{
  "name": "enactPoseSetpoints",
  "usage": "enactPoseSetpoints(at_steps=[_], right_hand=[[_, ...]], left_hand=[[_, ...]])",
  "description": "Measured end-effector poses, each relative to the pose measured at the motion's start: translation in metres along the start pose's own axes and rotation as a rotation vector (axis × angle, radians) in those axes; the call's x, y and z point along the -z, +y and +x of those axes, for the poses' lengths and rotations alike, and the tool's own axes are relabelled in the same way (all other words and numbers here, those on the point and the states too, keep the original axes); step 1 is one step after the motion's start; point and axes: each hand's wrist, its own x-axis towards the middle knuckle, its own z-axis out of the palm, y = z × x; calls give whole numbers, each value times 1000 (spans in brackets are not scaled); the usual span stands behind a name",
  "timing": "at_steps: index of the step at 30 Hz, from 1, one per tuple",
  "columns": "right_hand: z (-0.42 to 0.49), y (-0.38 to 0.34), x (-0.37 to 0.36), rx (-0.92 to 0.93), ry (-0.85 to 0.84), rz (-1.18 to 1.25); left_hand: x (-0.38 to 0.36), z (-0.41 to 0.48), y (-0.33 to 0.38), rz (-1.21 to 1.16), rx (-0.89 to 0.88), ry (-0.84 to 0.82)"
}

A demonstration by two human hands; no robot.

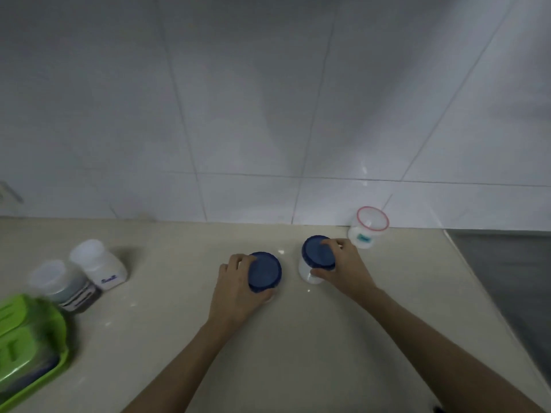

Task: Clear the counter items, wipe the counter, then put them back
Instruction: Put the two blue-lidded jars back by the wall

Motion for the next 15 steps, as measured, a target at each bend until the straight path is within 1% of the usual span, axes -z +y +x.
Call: enactPoseSetpoints(at_steps=[3, 6, 9, 12, 15], right_hand=[[5, 37, 17, 3, 26, -44], [19, 63, 25, 73, 83, -215], [38, 76, 28, 155, 144, -356], [58, 83, 31, 194, 162, -416], [77, 86, 34, 211, 184, -460]], left_hand=[[-34, 22, 36, -24, -16, -2], [-65, 45, 64, -24, -12, 7], [-84, 66, 81, -35, 26, 26], [-96, 89, 88, -53, 64, 60], [-105, 113, 93, -42, 74, 58]])
